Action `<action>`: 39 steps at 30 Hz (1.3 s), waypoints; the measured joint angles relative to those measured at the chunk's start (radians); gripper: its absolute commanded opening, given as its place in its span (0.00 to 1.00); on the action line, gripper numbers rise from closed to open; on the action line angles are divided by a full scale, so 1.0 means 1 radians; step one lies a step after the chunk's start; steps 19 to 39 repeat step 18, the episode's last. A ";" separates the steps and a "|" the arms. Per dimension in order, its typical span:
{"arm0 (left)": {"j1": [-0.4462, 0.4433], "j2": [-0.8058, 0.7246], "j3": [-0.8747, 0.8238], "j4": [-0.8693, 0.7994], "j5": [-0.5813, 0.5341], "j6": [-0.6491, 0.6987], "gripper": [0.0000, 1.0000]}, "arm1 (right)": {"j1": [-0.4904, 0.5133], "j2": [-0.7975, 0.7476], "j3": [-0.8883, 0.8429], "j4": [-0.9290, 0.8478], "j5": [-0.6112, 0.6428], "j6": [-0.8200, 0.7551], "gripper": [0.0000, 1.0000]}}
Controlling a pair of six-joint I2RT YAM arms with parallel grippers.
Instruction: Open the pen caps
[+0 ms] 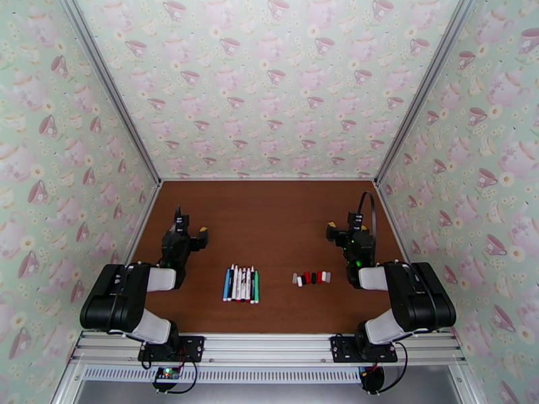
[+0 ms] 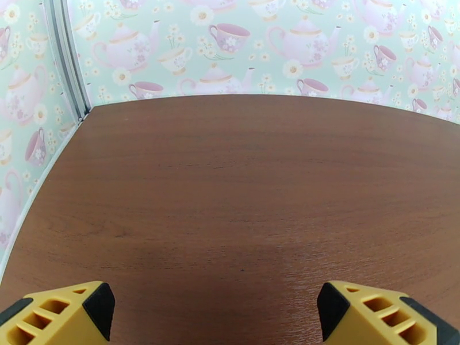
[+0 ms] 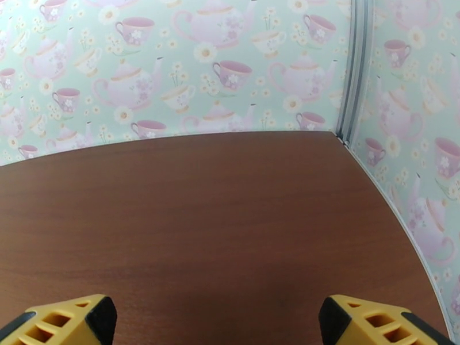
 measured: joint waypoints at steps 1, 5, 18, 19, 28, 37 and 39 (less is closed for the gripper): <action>0.000 0.000 0.000 0.000 0.000 0.000 1.00 | 0.000 0.000 0.001 -0.002 0.000 0.000 1.00; 0.000 0.000 0.000 0.000 0.000 0.000 1.00 | 0.000 0.000 0.002 -0.015 0.000 0.000 1.00; 0.000 0.000 0.002 -0.001 0.000 -0.001 1.00 | 0.000 0.000 0.002 -0.023 0.000 0.000 1.00; 0.000 0.000 0.002 -0.001 0.000 -0.001 1.00 | 0.000 0.000 0.002 -0.023 0.000 0.000 1.00; 0.000 0.000 0.002 -0.001 0.000 -0.001 1.00 | 0.000 0.000 0.002 -0.023 0.000 0.000 1.00; 0.000 0.000 0.002 -0.001 0.000 -0.001 1.00 | 0.000 0.000 0.002 -0.023 0.000 0.000 1.00; 0.000 0.000 0.002 -0.001 0.000 -0.001 1.00 | 0.000 0.000 0.002 -0.023 0.000 0.000 1.00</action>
